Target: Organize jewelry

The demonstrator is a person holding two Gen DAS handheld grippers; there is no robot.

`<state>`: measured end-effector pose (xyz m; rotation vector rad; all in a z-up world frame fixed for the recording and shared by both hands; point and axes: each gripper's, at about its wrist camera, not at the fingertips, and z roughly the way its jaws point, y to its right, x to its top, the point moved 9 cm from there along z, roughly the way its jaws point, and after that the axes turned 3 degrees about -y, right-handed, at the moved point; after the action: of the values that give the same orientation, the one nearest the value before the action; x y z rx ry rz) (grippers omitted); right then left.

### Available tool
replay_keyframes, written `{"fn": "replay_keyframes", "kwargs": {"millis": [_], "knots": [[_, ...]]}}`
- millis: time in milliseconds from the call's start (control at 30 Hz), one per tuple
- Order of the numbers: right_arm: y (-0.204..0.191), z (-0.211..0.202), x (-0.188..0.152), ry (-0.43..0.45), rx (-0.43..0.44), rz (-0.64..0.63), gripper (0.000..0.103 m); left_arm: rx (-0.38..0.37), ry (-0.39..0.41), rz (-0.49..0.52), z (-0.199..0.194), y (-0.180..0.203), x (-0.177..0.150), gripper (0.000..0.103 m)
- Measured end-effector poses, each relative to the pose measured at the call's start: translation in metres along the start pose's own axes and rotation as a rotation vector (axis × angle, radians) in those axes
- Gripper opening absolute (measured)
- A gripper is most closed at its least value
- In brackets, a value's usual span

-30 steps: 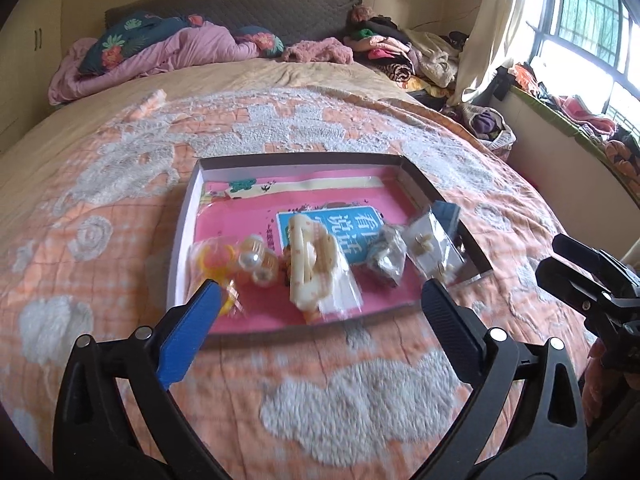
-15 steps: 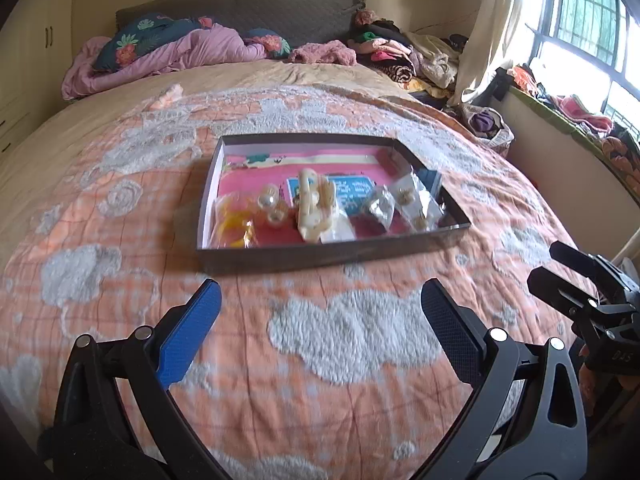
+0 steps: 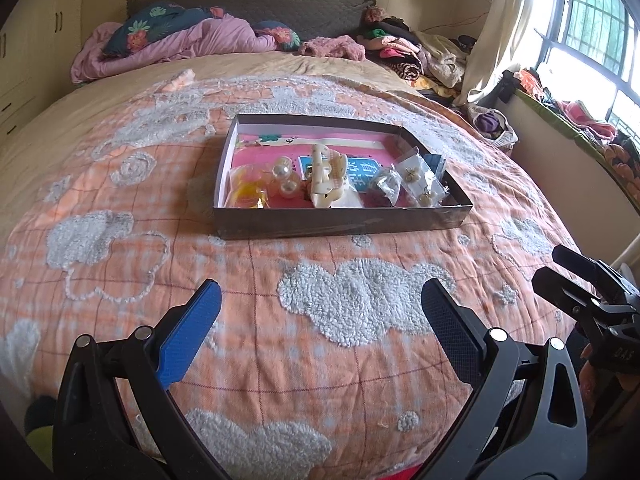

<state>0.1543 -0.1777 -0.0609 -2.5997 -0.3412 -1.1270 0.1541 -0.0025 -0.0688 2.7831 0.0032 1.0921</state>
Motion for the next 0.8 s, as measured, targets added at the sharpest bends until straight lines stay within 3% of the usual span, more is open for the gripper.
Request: {"fn": "replay_keyframes", "kwargs": {"millis": [800], "knots": [[-0.0013,-0.0054,-0.0009,0.002,-0.003,-0.008,0.098,0.001,0.005,-0.001,-0.0044,-0.0013,0.0013,0.094]]}}
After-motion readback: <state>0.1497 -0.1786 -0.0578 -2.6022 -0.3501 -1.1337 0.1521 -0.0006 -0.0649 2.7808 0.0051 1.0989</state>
